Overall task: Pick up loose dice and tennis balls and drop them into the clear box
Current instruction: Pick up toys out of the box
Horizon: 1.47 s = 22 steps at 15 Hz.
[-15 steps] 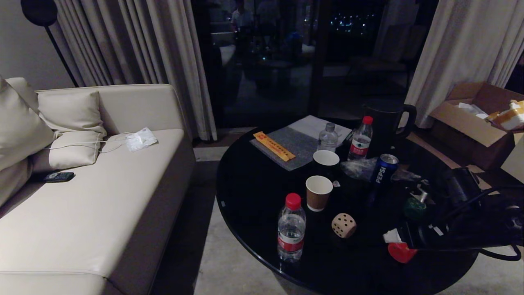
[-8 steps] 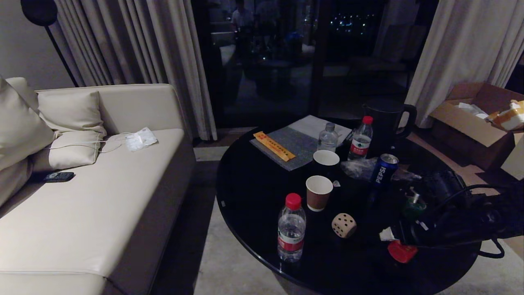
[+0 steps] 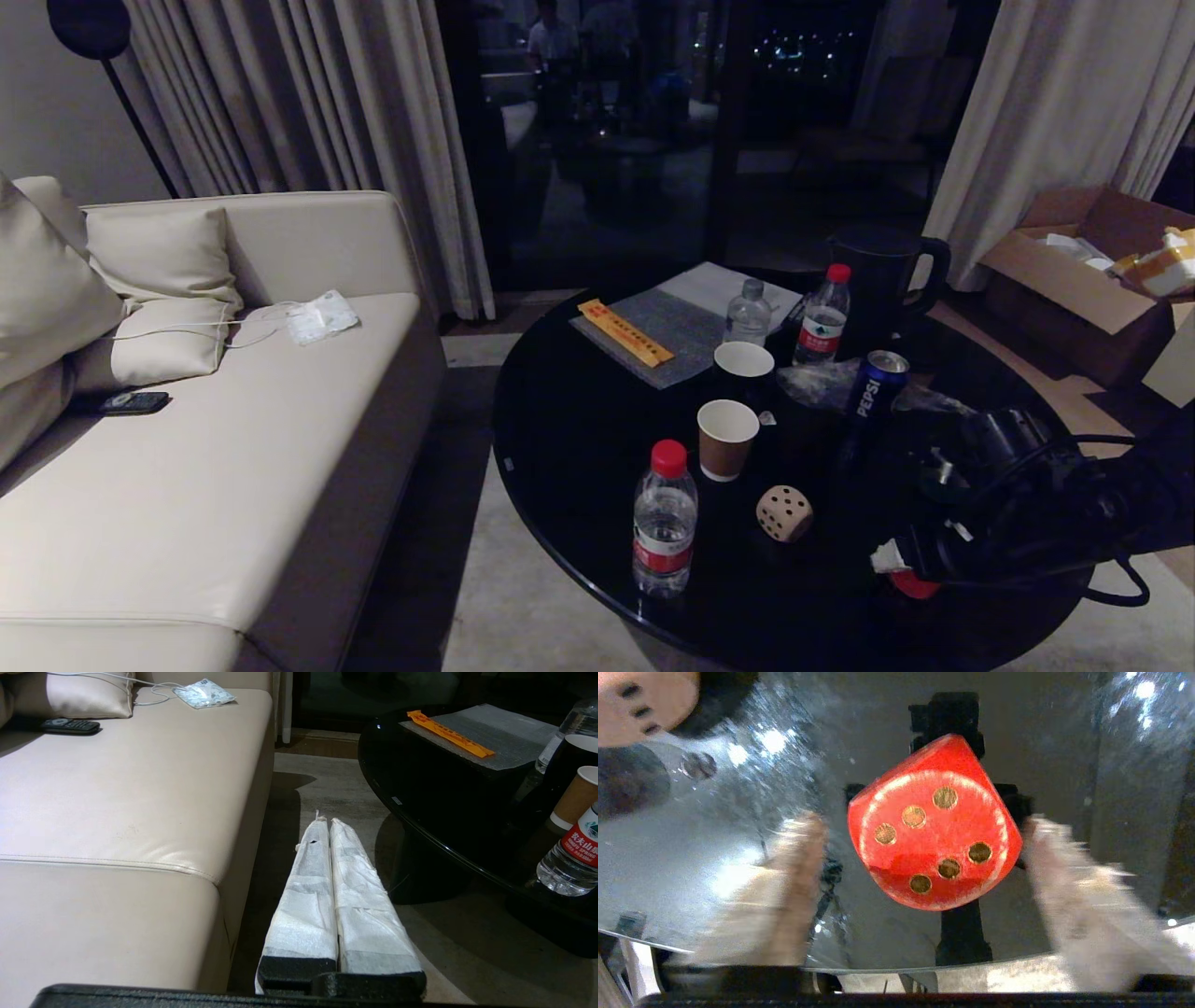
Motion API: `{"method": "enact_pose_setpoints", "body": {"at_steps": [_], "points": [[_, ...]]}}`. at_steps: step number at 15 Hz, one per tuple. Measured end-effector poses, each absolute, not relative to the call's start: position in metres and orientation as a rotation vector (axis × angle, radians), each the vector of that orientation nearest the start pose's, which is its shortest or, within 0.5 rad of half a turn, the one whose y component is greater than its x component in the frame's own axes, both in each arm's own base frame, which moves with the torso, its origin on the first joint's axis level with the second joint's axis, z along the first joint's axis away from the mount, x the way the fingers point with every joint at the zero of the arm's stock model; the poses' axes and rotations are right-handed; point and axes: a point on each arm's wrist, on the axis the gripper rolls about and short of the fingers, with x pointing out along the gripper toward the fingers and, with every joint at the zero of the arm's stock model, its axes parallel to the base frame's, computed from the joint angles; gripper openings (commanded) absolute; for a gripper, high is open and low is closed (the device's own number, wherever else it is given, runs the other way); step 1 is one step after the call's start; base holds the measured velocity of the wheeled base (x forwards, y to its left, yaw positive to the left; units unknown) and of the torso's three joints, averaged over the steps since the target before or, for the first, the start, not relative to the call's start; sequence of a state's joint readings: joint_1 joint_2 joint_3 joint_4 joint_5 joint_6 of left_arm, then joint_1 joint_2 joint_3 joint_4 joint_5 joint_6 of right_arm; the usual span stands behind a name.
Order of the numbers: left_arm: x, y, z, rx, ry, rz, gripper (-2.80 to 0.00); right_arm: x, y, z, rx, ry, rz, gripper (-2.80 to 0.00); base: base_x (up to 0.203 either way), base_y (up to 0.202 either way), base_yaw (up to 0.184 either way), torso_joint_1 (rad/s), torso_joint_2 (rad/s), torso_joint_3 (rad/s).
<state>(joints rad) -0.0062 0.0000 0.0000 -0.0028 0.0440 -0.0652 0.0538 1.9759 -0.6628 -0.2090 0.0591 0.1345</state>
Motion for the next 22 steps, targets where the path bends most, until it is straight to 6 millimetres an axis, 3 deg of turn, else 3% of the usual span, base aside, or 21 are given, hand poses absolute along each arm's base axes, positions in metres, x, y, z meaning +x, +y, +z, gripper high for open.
{"method": "enact_pose_setpoints", "body": {"at_steps": [12, 13, 22], "points": [[-0.023, 0.001, 0.076, -0.066, -0.003, 0.038, -2.80, 0.285, 0.017, 0.023, 0.091, 1.137, -0.015, -2.80, 0.000, 0.000, 0.000, 0.000, 0.00, 0.000], [-0.023, 0.001, 0.076, -0.065, -0.003, 0.038, -2.80, 0.285, 0.017, 0.023, 0.087, 1.137, -0.022, 0.00, 0.000, 0.000, 0.000, 0.000, 0.00, 0.000], [-0.023, 0.001, 0.076, -0.065, -0.004, 0.038, -2.80, 0.293, 0.021, 0.024, 0.117, 1.119, -0.070, 0.00, 0.000, 0.000, 0.000, 0.000, 0.00, 0.000]]}}
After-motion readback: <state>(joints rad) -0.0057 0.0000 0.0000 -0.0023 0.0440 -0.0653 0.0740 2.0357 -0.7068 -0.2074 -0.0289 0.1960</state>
